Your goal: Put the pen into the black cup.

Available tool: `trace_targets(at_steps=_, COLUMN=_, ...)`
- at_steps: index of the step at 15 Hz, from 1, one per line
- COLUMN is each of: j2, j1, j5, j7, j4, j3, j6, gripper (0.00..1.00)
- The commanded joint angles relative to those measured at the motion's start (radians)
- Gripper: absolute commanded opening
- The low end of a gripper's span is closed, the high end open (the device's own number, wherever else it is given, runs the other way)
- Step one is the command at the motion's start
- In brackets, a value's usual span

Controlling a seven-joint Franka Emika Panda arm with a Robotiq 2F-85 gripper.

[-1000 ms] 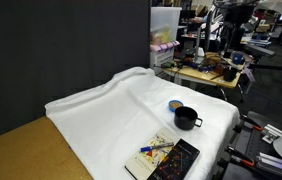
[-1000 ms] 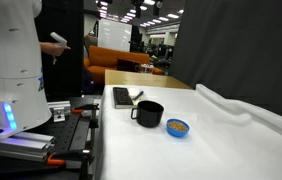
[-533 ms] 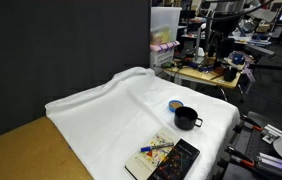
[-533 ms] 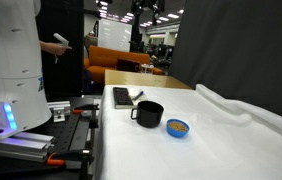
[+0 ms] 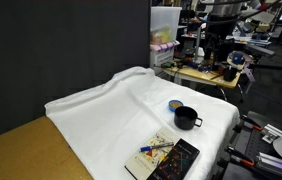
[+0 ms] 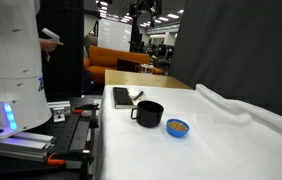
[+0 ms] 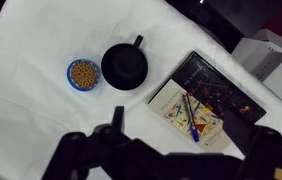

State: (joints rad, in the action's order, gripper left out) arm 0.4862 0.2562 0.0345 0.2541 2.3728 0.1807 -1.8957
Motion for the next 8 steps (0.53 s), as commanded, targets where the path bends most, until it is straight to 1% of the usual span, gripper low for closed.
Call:
trace_targets(at_steps=1, j2=-0.001, j1=0.006, j5=0.003, j7=-0.003, j4=-0.002, j3=-0.005, j6=0.003, gripper=1.00)
trace_targets(at_steps=8, j2=-0.018, j1=0.010, j5=-0.009, j7=0.008, j4=-0.014, j3=-0.008, j6=-0.012, gripper=1.00)
